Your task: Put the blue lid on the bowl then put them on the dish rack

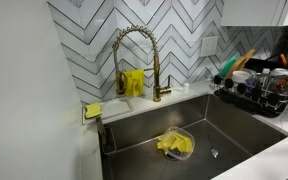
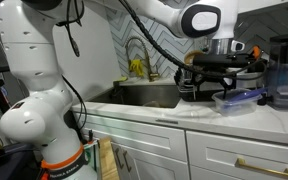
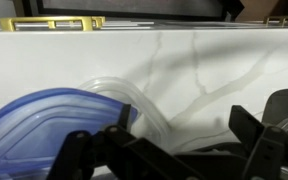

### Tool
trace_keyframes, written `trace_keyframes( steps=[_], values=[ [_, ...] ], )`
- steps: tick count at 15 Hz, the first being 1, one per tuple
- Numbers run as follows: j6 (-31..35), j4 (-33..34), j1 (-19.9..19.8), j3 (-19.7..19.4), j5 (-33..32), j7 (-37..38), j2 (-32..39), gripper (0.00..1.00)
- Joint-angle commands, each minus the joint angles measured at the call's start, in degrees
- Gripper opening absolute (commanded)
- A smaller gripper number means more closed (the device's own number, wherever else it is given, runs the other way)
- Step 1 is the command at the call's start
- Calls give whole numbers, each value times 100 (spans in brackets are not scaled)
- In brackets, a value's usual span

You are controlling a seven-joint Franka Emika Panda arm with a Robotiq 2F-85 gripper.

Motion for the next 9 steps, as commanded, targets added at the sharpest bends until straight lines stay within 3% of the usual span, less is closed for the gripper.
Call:
trace_keyframes(
  steps=[1, 3, 5, 9],
  values=[
    [486, -351, 16, 28, 191, -508, -220, 100],
    [509, -347, 32, 50, 347, -622, -131, 100],
    [593, -367, 42, 58, 430, -702, -67, 73],
    [691, -335, 46, 69, 502, -784, -64, 42]
  ],
)
